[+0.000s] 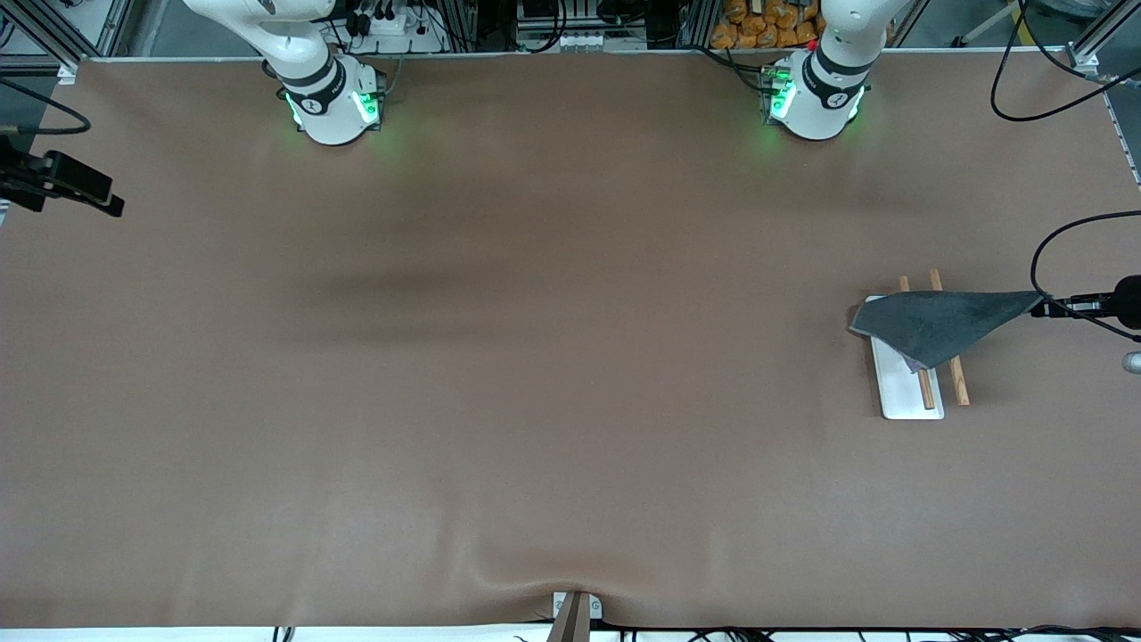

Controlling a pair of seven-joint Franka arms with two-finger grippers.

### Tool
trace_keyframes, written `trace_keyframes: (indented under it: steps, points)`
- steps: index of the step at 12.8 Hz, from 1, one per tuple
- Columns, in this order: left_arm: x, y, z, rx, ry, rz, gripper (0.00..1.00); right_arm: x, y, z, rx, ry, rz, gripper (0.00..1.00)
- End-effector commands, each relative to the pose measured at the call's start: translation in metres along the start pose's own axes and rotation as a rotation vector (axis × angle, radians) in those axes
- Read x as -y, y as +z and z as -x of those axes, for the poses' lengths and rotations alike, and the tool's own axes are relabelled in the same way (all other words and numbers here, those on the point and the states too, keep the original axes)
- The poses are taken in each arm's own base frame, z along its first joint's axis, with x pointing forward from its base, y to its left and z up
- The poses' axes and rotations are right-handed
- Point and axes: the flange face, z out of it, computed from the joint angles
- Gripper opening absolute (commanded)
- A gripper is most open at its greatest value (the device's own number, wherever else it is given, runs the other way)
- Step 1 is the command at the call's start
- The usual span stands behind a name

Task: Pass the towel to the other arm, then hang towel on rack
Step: 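Drape the towel over the wooden rails and open the left gripper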

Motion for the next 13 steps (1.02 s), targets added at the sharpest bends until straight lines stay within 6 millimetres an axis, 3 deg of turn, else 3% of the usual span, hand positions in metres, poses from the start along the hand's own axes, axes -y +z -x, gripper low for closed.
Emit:
trace_keyframes:
  steps: [1, 2, 4, 8, 10, 13]
  points:
    - [0.004, -0.005, -0.002, -0.007, 0.029, -0.026, 0.87, -0.003, -0.007, 0.006, -0.041, -0.026, 0.01, 1.0]
    - [0.016, -0.003, 0.0, -0.013, 0.048, -0.016, 1.0, -0.002, -0.008, 0.005, -0.054, -0.033, 0.016, 1.0]
    - [0.027, 0.001, -0.001, -0.023, 0.116, -0.003, 1.0, 0.0, -0.005, 0.002, -0.049, -0.043, 0.03, 1.0]
    - [0.019, -0.033, 0.001, -0.074, 0.149, -0.031, 1.0, 0.004, 0.004, 0.001, -0.025, -0.049, 0.04, 1.0]
    - [0.0, -0.062, 0.01, -0.104, 0.16, -0.058, 1.0, 0.004, 0.014, -0.002, -0.022, -0.048, 0.041, 1.0]
    - [-0.055, -0.108, 0.027, -0.168, 0.159, -0.092, 1.0, 0.006, 0.022, -0.005, -0.029, -0.053, 0.041, 1.0]
